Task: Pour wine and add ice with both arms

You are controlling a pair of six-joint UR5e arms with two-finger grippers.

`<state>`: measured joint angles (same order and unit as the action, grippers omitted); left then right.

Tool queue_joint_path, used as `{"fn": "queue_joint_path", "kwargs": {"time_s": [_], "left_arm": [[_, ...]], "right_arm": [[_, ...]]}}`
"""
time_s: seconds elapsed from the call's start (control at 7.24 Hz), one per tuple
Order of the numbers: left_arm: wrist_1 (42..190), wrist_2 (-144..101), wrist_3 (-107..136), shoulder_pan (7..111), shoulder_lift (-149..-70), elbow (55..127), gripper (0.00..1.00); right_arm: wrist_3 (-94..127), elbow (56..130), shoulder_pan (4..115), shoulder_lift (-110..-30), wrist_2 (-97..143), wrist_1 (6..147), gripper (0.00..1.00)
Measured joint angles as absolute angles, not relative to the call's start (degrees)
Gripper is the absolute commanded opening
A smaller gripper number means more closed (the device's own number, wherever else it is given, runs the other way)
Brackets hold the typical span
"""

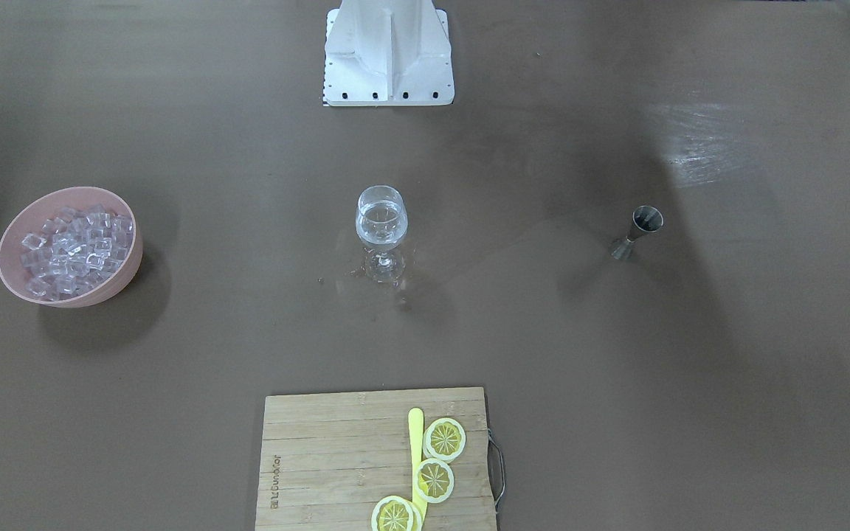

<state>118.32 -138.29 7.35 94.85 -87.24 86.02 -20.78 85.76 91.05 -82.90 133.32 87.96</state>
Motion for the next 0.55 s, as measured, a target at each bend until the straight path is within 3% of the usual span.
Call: {"fn": "queue_joint_path", "kwargs": {"time_s": [0.55], "left_arm": [[120.02, -141.87, 10.46, 90.56, -82.66, 92.14, 0.98]], "right_arm": [[-18.16, 85.72, 89.94, -85.05, 134.37, 83.33, 1.0]]}}
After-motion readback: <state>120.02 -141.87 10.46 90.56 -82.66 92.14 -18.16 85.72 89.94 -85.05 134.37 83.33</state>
